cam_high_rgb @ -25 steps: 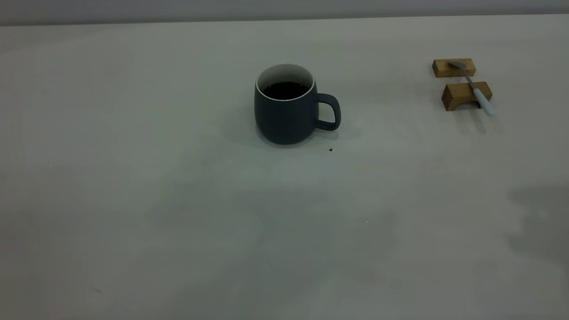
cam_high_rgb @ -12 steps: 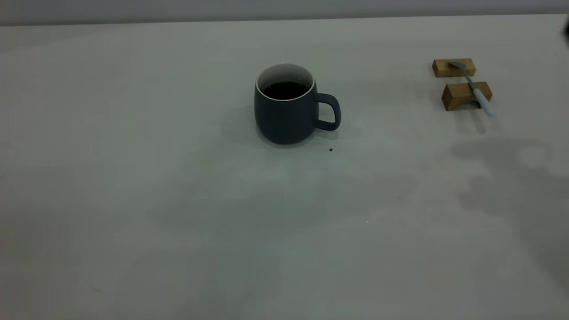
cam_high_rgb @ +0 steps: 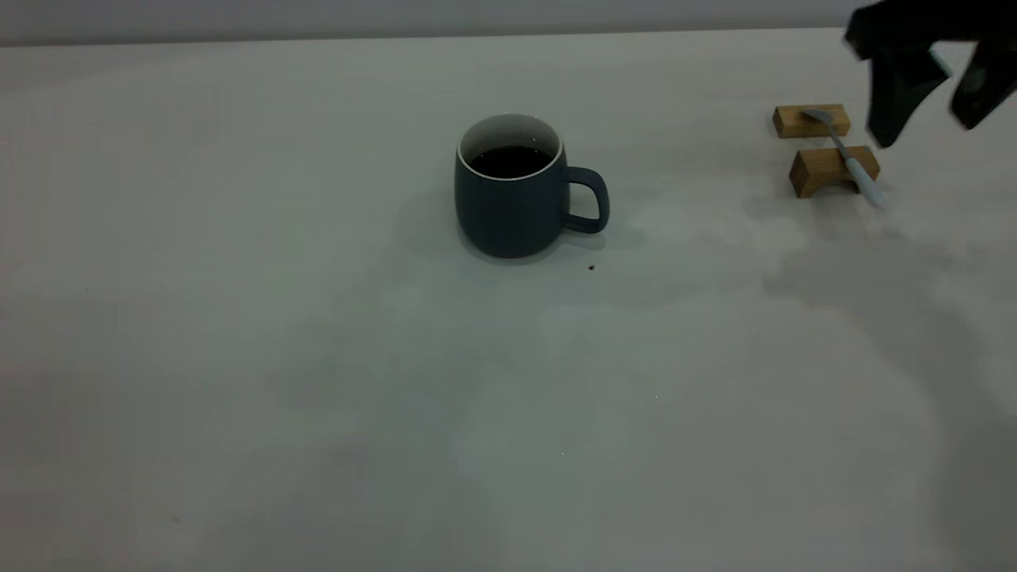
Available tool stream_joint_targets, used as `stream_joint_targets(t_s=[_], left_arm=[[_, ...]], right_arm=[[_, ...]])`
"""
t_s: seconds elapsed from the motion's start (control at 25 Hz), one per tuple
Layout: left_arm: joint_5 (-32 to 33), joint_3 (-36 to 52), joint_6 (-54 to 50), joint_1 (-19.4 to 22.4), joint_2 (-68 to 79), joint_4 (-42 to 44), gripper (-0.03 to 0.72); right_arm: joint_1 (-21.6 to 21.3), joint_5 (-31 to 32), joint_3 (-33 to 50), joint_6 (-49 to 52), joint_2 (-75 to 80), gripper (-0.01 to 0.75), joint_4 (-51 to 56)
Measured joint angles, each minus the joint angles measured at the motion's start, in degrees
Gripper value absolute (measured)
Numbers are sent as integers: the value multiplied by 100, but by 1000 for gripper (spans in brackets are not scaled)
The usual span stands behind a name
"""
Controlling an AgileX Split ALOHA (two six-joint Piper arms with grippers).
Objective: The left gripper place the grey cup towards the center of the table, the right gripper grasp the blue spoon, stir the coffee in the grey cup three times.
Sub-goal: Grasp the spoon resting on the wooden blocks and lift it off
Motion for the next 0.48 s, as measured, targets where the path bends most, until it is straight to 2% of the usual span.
stream_joint_targets(t_s=[0.48], left_arm=[[0, 0, 7, 0, 0, 0, 585]], right_arm=[[0, 530, -1505, 272, 1512, 623, -666]])
